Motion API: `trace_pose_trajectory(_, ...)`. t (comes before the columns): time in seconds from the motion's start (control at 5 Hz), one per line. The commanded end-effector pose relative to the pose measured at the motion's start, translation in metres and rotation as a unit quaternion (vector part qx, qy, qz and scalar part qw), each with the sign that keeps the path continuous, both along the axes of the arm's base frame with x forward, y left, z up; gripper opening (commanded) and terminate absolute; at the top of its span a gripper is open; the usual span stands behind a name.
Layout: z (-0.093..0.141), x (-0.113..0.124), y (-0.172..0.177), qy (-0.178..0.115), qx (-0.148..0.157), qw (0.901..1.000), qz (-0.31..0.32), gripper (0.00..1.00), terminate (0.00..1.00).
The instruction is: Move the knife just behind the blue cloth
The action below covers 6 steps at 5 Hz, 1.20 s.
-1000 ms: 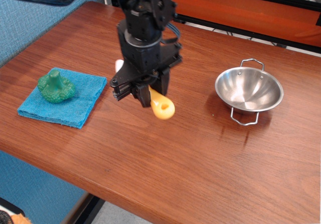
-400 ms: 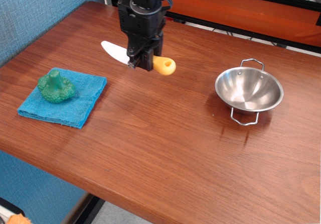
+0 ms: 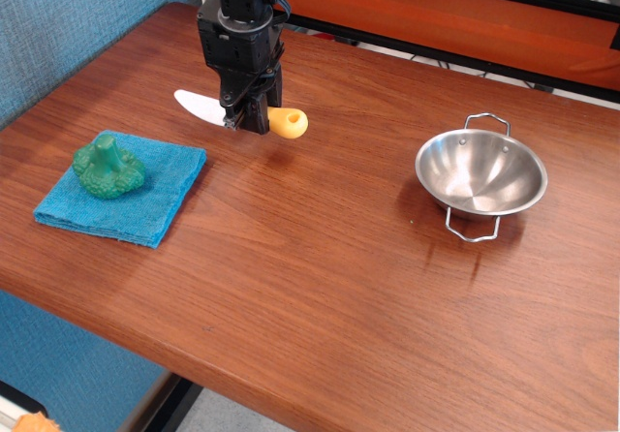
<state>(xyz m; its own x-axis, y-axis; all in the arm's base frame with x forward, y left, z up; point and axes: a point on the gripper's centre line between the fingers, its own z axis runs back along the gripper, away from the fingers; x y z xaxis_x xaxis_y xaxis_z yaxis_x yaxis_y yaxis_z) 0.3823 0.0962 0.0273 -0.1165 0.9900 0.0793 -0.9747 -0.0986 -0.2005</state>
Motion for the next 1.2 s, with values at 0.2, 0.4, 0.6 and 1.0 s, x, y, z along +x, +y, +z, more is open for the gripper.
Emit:
trace_pose_trajectory(0.2, -0.002, -0.007, 0.036, -0.003, -0.007, 1.0000, 0.005, 0.00, 0.00)
trace_pose_trajectory(0.4, 0.001, -0.008, 0.045, -0.001, -0.009, 0.9999, -0.011, 0.00, 0.00)
trace_pose_trajectory(0.6, 0.003, -0.007, 0.050, -0.004, -0.014, 0.9992, -0.036, 1.00, 0.00)
trace_pose_trajectory(1.0, 0.031, 0.000, 0.046, -0.029, -0.001, 0.9984, -0.049, 1.00, 0.00)
